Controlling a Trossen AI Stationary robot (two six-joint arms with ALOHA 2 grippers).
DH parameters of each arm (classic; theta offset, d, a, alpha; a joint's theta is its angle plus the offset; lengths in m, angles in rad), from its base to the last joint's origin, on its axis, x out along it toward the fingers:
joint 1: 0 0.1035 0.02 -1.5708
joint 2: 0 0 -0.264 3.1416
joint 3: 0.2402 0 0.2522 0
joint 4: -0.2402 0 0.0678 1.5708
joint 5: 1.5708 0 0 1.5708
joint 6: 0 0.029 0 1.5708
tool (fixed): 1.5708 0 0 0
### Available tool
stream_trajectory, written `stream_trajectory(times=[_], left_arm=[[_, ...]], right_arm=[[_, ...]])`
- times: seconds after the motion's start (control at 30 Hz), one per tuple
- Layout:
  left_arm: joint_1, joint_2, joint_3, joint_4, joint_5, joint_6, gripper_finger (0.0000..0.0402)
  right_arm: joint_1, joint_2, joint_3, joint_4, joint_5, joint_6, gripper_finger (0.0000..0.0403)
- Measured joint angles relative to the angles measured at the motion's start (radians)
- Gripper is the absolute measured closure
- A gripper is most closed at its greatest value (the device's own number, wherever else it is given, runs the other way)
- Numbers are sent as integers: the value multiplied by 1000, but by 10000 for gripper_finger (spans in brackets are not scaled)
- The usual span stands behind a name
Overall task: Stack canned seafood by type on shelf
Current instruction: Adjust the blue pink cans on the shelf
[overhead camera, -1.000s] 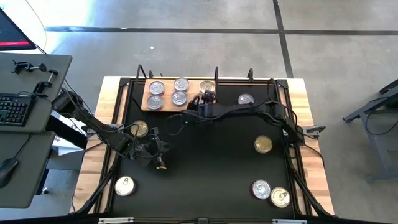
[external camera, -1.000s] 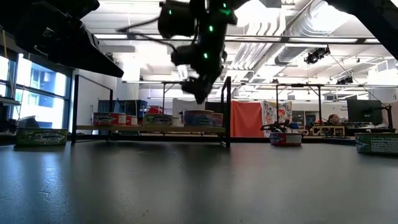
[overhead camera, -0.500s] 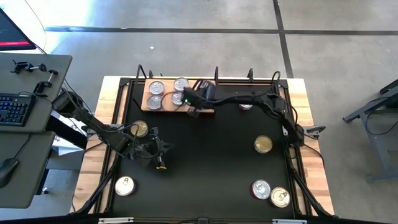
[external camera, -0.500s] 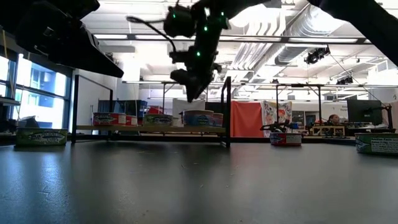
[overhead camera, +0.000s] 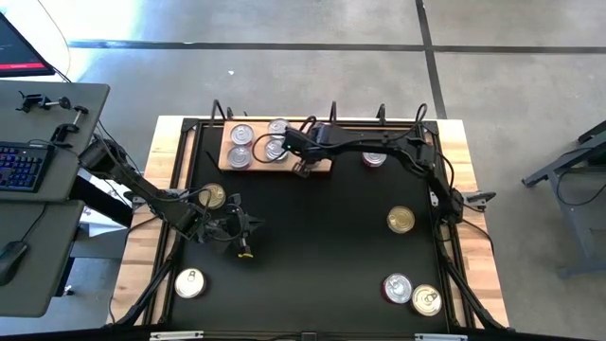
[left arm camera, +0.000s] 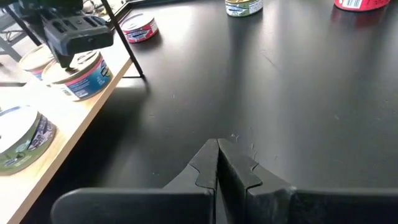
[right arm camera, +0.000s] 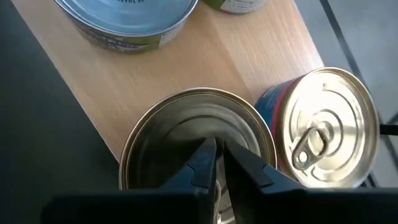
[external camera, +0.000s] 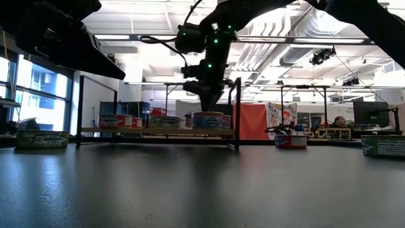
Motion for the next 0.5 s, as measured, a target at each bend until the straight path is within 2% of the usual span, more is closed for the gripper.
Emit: stream_trajectory(times=[0.17,0.37,0.5], left_arm=[[0,0,0,0,0,0,402],[0,0,0,-1,0,0,402],[0,0,0,0,0,0,402]], right_arm=[[6,-3,17,-34,69,10,393],[8,-7,55,-7,84,12,402],[-5,-7,60,56,166,-19,403]])
